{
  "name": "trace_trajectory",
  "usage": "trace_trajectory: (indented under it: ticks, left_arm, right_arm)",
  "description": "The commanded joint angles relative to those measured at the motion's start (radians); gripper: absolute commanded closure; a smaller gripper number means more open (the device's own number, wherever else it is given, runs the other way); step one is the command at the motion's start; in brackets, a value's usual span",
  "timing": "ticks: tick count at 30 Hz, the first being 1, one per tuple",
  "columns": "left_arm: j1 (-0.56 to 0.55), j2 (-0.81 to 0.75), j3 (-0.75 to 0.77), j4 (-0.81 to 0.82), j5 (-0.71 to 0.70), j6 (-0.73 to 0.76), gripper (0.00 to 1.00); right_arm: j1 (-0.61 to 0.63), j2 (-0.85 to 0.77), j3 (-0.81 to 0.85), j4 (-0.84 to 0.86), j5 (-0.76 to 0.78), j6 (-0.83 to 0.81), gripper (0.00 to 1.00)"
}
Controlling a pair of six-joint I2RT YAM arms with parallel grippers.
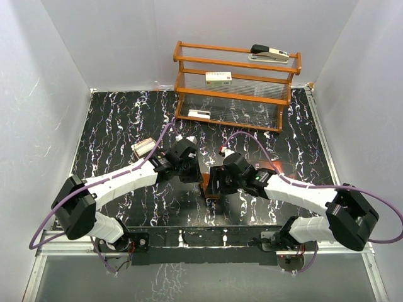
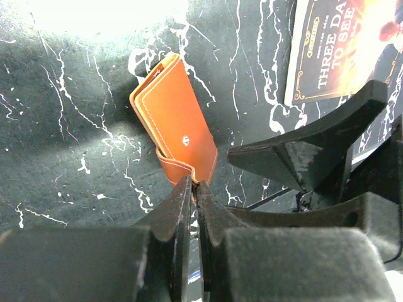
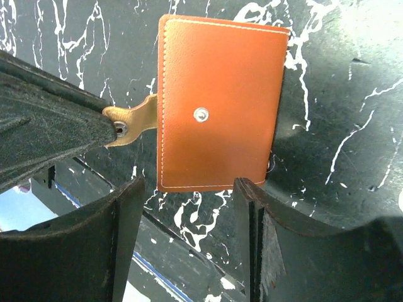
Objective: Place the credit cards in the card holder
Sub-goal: Open the card holder at the center of the board.
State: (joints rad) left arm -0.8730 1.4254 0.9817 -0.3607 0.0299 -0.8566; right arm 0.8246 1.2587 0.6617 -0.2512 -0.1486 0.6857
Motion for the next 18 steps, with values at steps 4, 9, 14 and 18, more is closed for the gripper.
trace_trajectory:
  ticks: [4,9,14,18]
  left_arm:
    - [0.004,-0.031,0.025,0.009,0.016,-0.01,1.0]
    - [0.004,-0.032,0.021,0.013,0.019,-0.013,1.0]
    - [0.004,-0.033,0.014,0.008,0.02,-0.01,1.0]
    - [0.005,-0.029,0.001,0.008,0.029,-0.004,1.0]
  right_arm:
    - [0.034,0.037,0.055,0.016,0.07,0.01,0.45]
    - [0.038,0.056,0.066,-0.001,0.097,0.013,0.47]
    - [0.038,0.031,0.07,-0.021,0.133,0.023,0.57]
    - [0.038,-0.004,0.069,-0.034,0.152,0.029,0.61]
